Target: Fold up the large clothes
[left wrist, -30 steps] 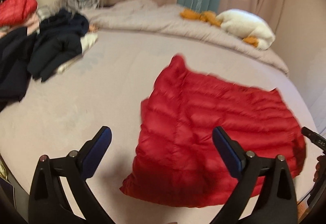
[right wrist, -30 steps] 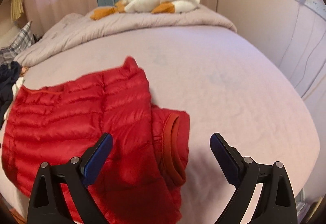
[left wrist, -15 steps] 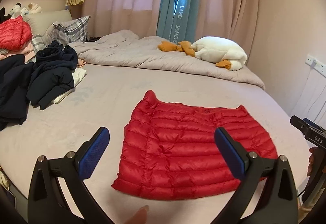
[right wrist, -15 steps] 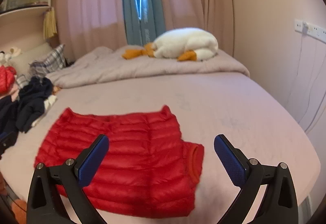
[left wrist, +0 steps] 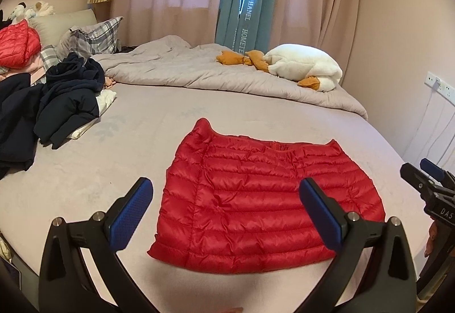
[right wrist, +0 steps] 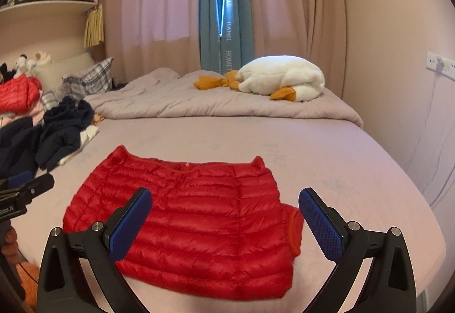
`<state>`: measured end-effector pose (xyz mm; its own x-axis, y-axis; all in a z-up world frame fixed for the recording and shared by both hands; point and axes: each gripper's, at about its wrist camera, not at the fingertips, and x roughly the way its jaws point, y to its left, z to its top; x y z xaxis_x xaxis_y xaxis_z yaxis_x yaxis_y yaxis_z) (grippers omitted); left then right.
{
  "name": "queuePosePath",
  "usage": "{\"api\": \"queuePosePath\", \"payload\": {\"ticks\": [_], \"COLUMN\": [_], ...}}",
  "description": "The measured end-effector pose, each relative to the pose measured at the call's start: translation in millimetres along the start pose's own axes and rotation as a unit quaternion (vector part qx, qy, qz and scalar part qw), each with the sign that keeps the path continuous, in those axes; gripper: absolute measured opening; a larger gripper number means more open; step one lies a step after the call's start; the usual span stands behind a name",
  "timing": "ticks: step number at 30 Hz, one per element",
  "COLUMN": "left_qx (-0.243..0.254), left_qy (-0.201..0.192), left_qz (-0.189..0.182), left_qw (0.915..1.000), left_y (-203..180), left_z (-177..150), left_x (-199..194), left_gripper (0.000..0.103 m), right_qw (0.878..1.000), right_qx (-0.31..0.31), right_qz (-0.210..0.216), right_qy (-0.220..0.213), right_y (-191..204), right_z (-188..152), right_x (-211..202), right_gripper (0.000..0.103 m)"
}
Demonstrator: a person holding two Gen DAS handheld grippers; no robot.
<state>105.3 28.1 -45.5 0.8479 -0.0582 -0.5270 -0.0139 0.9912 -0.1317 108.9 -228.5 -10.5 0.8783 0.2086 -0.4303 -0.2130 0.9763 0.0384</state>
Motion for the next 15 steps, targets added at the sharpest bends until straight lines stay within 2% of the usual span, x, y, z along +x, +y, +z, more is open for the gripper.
{"api": "queuePosePath", "payload": {"ticks": [6, 10, 15], "left_qx": [0.019, 0.015, 0.017], "left_qy": [0.013, 0.020, 0.023], "left_qz": [0.017, 0.003, 0.005], "left_qw": [0.9996, 0.9997, 0.9996], "left_y": [-6, -5, -4], "left_z": [-5, -5, -6], "left_x": [7, 9, 10], "left_gripper": [0.103, 0.103, 0.103], "right_qw": [1.000, 1.000, 1.000], "right_qx": [-0.012, -0.015, -0.017], "right_qz": [0.008, 0.009, 0.008], "right_qy": [0.009, 0.013, 0.018], "right_y": [10, 15, 15], "right_z": [-1, -2, -4], "right_x": [3, 5, 6], "right_gripper": [0.102, 0.102, 0.102]}}
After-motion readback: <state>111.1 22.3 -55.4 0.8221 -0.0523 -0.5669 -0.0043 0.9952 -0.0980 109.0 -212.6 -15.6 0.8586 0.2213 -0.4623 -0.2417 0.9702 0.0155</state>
